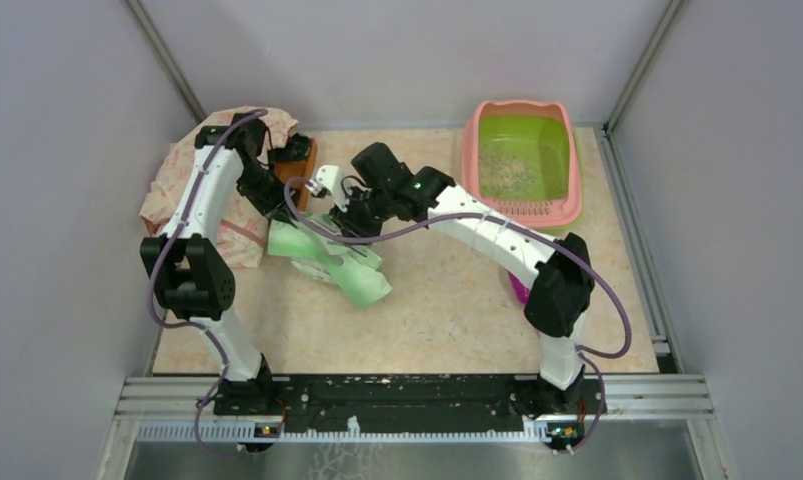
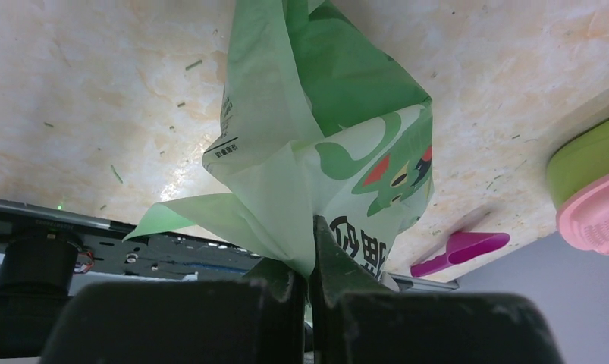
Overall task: Fill the litter box with clean litter
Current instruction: Clamp the cat litter bag at the center of the board.
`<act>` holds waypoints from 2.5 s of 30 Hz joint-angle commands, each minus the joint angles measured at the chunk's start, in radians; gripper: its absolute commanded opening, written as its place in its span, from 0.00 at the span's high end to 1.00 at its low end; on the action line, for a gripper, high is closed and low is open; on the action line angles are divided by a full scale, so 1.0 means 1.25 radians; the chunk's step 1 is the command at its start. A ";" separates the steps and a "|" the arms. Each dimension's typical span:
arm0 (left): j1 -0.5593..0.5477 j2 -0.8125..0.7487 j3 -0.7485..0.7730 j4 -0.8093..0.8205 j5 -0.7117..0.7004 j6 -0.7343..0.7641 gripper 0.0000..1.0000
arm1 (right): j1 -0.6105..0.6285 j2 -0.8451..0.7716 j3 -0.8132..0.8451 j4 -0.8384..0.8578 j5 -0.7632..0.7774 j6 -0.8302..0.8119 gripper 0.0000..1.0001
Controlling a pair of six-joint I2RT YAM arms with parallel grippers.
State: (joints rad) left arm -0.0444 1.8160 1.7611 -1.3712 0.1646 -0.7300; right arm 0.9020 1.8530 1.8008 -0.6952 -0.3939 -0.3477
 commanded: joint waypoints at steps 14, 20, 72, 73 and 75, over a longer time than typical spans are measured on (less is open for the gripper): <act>-0.001 -0.022 0.064 -0.028 -0.047 0.053 1.00 | 0.015 -0.029 -0.073 0.158 0.045 0.040 0.63; -0.001 -0.021 0.065 -0.026 -0.047 0.047 1.00 | 0.015 -0.174 -0.346 0.457 0.025 0.082 0.54; -0.001 -0.006 0.055 -0.005 -0.008 0.039 1.00 | -0.029 -0.137 -0.703 1.267 -0.032 0.333 0.65; -0.001 -0.006 0.055 -0.005 -0.008 0.039 1.00 | -0.030 -0.135 -0.698 1.259 -0.034 0.331 0.68; -0.001 -0.007 0.055 -0.005 -0.007 0.038 1.00 | -0.029 -0.129 -0.686 1.239 -0.037 0.327 0.74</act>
State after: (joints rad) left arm -0.0456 1.8160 1.7931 -1.3693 0.1322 -0.6949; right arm 0.8677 1.6791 0.8909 0.8440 -0.4213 0.0631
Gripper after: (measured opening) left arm 0.018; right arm 0.306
